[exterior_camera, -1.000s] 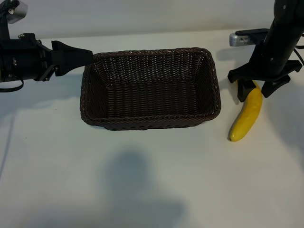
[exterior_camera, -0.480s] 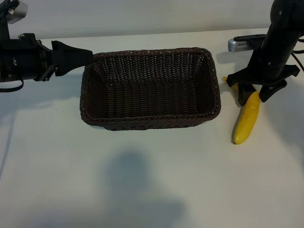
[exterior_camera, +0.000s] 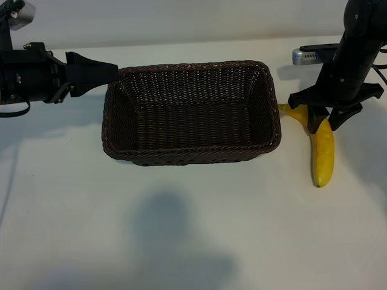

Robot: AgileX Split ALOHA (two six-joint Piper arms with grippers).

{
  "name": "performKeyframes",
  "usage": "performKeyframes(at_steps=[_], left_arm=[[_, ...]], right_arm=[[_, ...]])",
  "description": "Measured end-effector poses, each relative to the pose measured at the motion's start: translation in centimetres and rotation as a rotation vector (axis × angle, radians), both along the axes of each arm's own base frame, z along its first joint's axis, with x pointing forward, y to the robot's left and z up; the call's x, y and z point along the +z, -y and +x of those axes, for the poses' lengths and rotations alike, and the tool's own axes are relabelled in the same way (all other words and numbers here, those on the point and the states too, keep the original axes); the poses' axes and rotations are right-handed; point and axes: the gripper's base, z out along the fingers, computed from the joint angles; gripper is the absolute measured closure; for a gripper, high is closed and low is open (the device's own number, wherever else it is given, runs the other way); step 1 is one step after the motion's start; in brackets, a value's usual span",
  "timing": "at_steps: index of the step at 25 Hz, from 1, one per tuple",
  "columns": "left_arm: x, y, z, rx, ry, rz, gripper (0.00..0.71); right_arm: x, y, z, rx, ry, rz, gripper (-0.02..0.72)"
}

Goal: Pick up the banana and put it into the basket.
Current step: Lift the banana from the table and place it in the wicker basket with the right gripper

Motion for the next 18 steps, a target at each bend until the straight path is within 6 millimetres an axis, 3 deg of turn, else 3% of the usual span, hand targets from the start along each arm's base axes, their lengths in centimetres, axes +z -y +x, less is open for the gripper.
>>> performKeyframes(at_steps=[3, 6, 13, 18], left_arm=[[0.0, 0.0, 0.0, 0.000, 0.000, 0.000, 0.111], [0.0, 0.0, 0.0, -0.002, -0.001, -0.002, 0.120], [0.0, 0.1, -0.1, -0.011, -0.003, -0.008, 0.122], [0.1, 0.1, -0.1, -0.014, -0.004, -0.010, 0.122]], right_arm=[[0.5, 0.2, 0.0, 0.005, 0.017, -0.018, 0.287], [2.3, 0.6, -0.2, 0.009, 0.054, -0.036, 0.287], [9.9, 2.0, -0.4, -0.042, 0.240, -0.006, 0.287], [15.2, 1.2, -1.9, -0.038, 0.359, 0.129, 0.287]])
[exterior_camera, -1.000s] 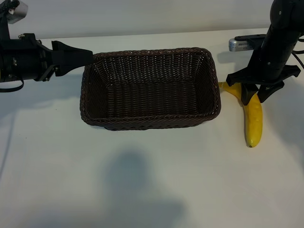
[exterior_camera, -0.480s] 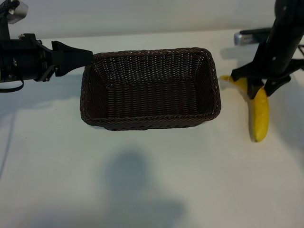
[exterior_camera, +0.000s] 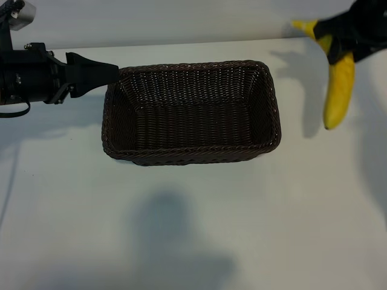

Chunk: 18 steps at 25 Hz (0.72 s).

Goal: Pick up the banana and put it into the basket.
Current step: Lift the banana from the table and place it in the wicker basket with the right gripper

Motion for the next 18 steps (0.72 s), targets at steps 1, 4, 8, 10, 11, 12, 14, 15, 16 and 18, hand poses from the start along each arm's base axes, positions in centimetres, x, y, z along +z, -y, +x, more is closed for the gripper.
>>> performKeyframes(at_steps=[1, 4, 8, 10, 11, 12, 14, 15, 16, 18], left_arm=[[0.0, 0.0, 0.0, 0.000, 0.000, 0.000, 0.122], [0.0, 0.0, 0.0, -0.001, 0.000, -0.001, 0.122], [0.0, 0.0, 0.0, -0.004, -0.001, -0.003, 0.122], [0.0, 0.0, 0.0, -0.006, -0.001, -0.004, 0.122], [0.0, 0.0, 0.0, -0.006, -0.001, -0.004, 0.122], [0.0, 0.0, 0.0, -0.006, -0.001, -0.004, 0.122], [0.0, 0.0, -0.1, -0.007, -0.001, -0.005, 0.122], [0.0, 0.0, -0.1, -0.007, -0.001, -0.005, 0.122], [0.0, 0.0, -0.1, -0.008, -0.002, -0.006, 0.123], [0.0, 0.0, -0.1, -0.008, -0.002, -0.006, 0.123]], right_arm=[[0.7, -0.3, -0.3, 0.014, 0.017, 0.032, 0.287], [2.0, -1.4, -0.8, 0.069, 0.047, 0.157, 0.287], [2.6, -3.7, -1.1, 0.167, 0.079, 0.289, 0.287], [2.8, -5.3, -1.3, 0.222, 0.109, 0.310, 0.287], [2.7, -6.0, -1.4, 0.245, 0.123, 0.315, 0.287], [2.5, -6.8, -1.4, 0.263, 0.127, 0.317, 0.287], [1.6, -7.9, -1.3, 0.296, 0.119, 0.314, 0.287], [0.9, -8.4, -1.1, 0.306, 0.107, 0.312, 0.287], [0.2, -8.8, -0.9, 0.315, 0.099, 0.308, 0.287], [-1.3, -9.5, -0.3, 0.331, 0.085, 0.297, 0.287]])
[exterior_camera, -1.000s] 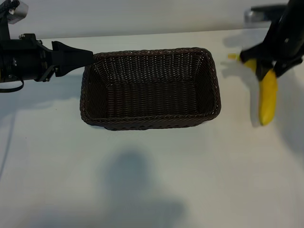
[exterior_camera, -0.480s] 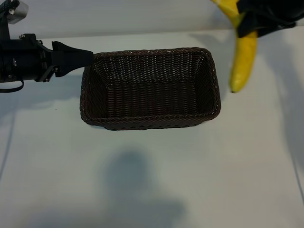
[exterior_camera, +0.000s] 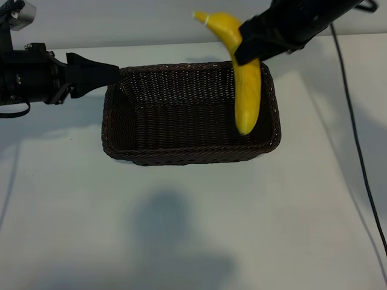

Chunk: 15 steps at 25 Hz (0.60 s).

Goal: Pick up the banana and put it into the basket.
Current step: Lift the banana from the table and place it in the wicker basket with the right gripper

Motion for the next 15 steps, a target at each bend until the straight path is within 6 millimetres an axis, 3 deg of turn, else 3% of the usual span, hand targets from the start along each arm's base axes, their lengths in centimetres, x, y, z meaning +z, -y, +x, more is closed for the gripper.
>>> performKeyframes(at_steps=[5, 15], left_arm=[[0.0, 0.0, 0.0, -0.002, 0.001, 0.000, 0.123], [0.0, 0.0, 0.0, -0.003, 0.000, -0.001, 0.123]], right_arm=[[-2.0, -0.9, 1.0, 0.032, 0.030, 0.006, 0.287], [-3.6, -2.0, 1.4, 0.095, 0.044, 0.025, 0.287]])
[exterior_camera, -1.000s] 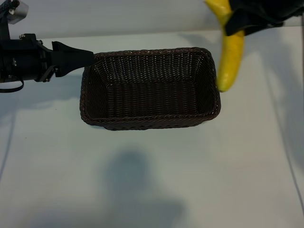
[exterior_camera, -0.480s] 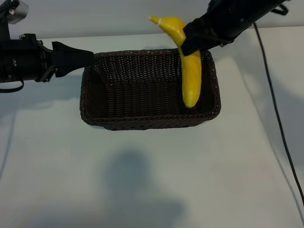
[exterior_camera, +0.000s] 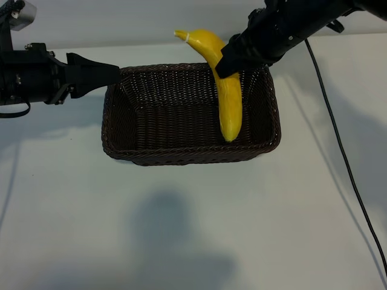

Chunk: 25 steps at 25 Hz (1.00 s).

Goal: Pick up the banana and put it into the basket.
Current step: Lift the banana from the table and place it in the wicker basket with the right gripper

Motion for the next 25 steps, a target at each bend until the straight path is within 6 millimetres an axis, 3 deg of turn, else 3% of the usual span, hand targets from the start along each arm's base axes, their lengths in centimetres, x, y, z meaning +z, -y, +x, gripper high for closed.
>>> performKeyframes(at_steps=[5, 10, 12, 19, 25], left_arm=[[0.0, 0.0, 0.0, 0.000, 0.000, 0.000, 0.123], [0.0, 0.0, 0.0, -0.001, 0.000, 0.000, 0.123], [0.0, 0.0, 0.0, -0.001, 0.000, 0.000, 0.123], [0.0, 0.0, 0.0, -0.001, 0.000, 0.000, 0.123], [0.0, 0.0, 0.0, -0.002, 0.002, 0.000, 0.124]], right_arm=[[-0.8, -0.1, 0.2, -0.016, -0.030, -0.003, 0.262], [-0.8, -0.1, 0.2, -0.015, -0.032, -0.004, 0.037], [-0.8, -0.1, 0.2, -0.019, -0.033, -0.003, 0.003], [-0.4, 0.0, -0.2, -0.008, -0.103, 0.002, 0.005], [2.5, 1.0, -0.9, 0.010, -0.093, 0.002, 0.012]])
